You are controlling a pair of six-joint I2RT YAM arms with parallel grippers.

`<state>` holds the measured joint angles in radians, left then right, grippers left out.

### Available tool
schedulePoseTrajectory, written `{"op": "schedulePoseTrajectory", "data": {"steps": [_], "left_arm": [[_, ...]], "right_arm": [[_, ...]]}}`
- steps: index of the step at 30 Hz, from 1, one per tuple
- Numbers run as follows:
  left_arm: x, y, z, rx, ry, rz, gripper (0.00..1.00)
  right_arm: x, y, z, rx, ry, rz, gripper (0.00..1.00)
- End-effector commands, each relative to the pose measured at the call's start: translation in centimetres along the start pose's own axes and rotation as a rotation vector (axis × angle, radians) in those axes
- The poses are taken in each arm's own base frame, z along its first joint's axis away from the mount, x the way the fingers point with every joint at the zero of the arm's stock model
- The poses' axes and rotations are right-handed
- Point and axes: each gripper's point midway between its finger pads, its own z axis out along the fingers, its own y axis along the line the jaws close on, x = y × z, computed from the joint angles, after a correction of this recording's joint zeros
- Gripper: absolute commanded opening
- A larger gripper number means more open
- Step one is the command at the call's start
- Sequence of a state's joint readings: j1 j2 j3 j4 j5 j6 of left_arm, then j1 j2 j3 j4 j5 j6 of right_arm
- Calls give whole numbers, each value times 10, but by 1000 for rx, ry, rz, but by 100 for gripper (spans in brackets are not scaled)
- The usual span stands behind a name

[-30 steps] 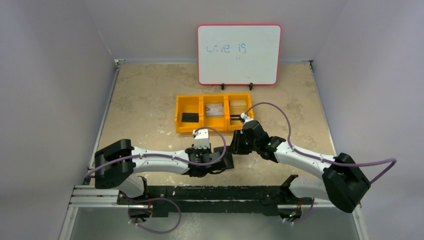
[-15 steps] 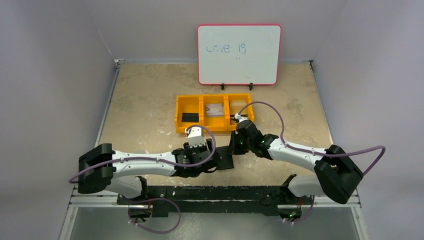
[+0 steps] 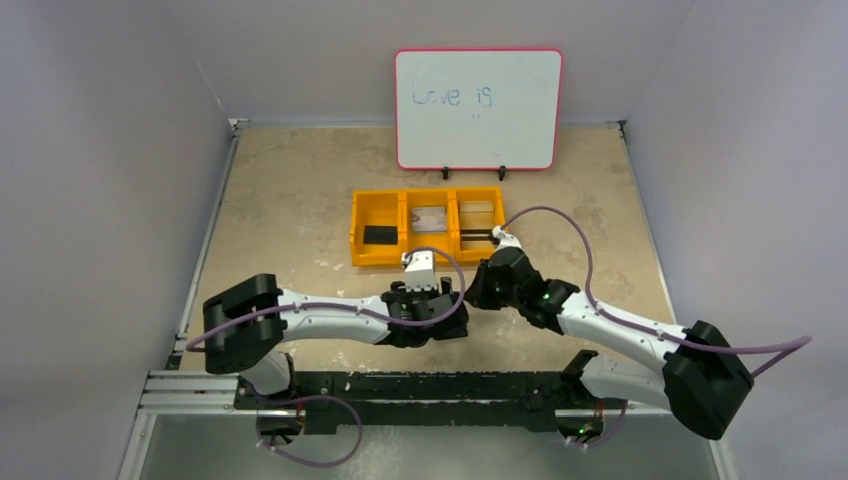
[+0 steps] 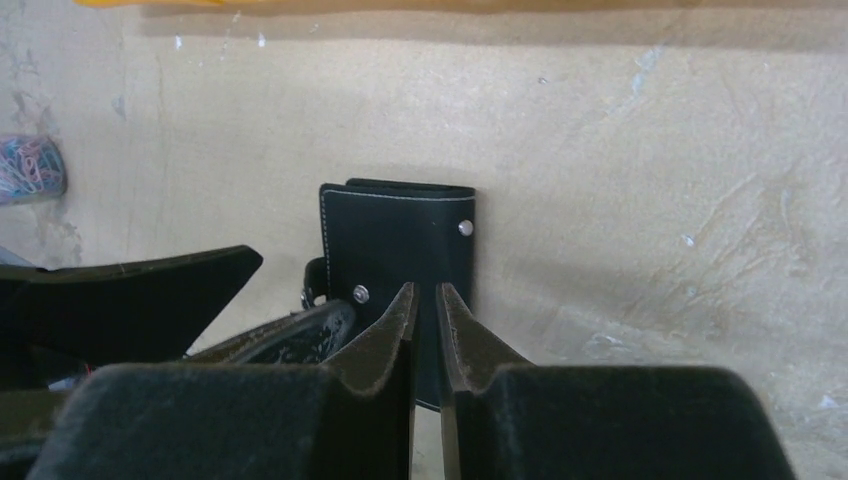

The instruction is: Take the credit cards out of the card holder

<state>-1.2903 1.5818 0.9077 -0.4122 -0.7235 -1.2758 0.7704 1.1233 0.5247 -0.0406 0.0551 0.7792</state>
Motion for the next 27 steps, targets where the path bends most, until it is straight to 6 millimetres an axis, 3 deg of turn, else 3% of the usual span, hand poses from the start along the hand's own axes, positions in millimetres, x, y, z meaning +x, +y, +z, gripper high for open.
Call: {"op": "schedulePoseTrajectory", "data": {"steps": [1,7,13,19,23,27], "left_arm": [[-8,-11,6,4,4,1,70],[4,2,11,-41,58,51,59],[16,5,9,-36,109,64,39],[7,13,7,-62,75,50,19],[4,14,5,-53,59,40,2],[-14,7,-4,15,1,-23,0]], "right_arm": [[-5,-6,-5,17,-51,45,13],[-6,-12,-10,34,-76,62,14],[-4,-13,-5,49,-60,55,14],[-4,-7,0,29,-37,17,15],[-7,4,-1,-19,-34,-17,21],[-15,20,-9,-95,-62,-53,30]]}}
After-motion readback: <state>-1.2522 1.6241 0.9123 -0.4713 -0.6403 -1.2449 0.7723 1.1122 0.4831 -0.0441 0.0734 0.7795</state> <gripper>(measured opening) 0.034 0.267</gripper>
